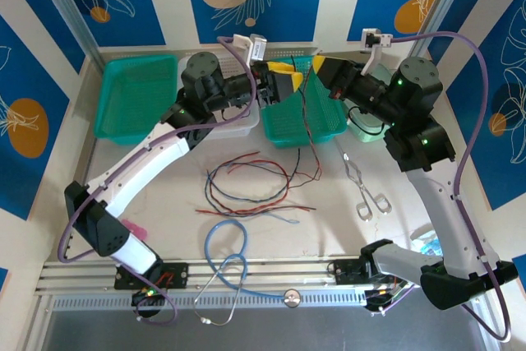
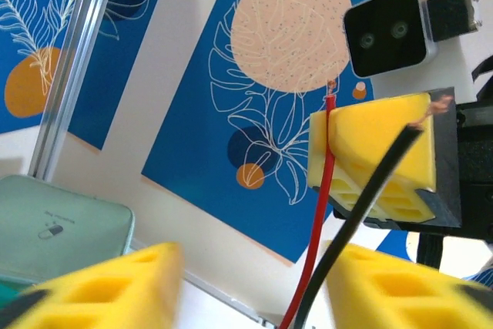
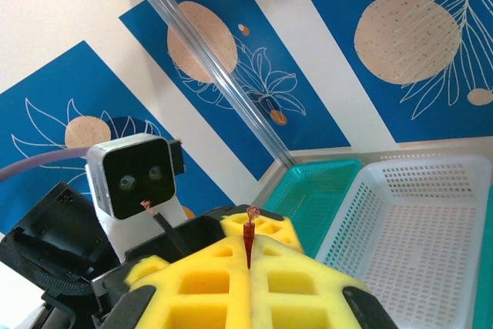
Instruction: Untangle the cables
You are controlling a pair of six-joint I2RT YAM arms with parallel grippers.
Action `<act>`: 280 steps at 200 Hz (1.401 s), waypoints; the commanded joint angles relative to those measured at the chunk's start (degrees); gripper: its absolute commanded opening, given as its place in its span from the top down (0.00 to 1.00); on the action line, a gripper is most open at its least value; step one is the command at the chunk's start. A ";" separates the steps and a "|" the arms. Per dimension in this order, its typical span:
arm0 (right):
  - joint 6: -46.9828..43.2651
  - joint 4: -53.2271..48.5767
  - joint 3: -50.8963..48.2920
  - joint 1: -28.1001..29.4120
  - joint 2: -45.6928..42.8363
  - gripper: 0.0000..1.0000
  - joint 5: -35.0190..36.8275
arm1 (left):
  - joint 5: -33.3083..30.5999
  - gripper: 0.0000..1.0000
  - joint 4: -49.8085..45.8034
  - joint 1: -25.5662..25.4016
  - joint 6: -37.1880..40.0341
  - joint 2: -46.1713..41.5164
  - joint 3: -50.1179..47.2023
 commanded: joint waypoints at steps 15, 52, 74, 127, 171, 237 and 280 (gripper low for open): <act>-0.08 -0.09 -0.25 0.48 -0.29 1.00 -0.77 | -0.82 0.90 4.95 -0.39 -1.29 0.13 1.95; -0.57 -0.37 -0.03 0.65 -0.31 1.00 -0.61 | -1.68 1.00 4.34 -0.38 -1.32 -0.50 1.86; -1.16 -0.90 0.36 0.61 -0.64 1.00 -0.10 | -3.10 1.00 3.15 -0.17 -0.57 -1.28 1.61; -3.47 -4.11 1.84 -2.02 -3.51 1.00 3.44 | -9.22 1.00 -6.96 2.19 3.81 -5.01 2.87; -3.37 -5.46 1.12 -5.62 -6.99 1.00 7.98 | -9.00 1.00 -13.80 6.22 5.61 -8.66 4.60; -4.57 -5.97 3.40 -8.37 -7.82 1.00 16.36 | -11.66 1.00 -28.21 13.07 11.32 -13.36 10.83; -5.40 -8.70 6.11 -12.73 -8.52 1.00 21.47 | -14.64 1.00 -34.54 18.53 13.59 -16.06 12.90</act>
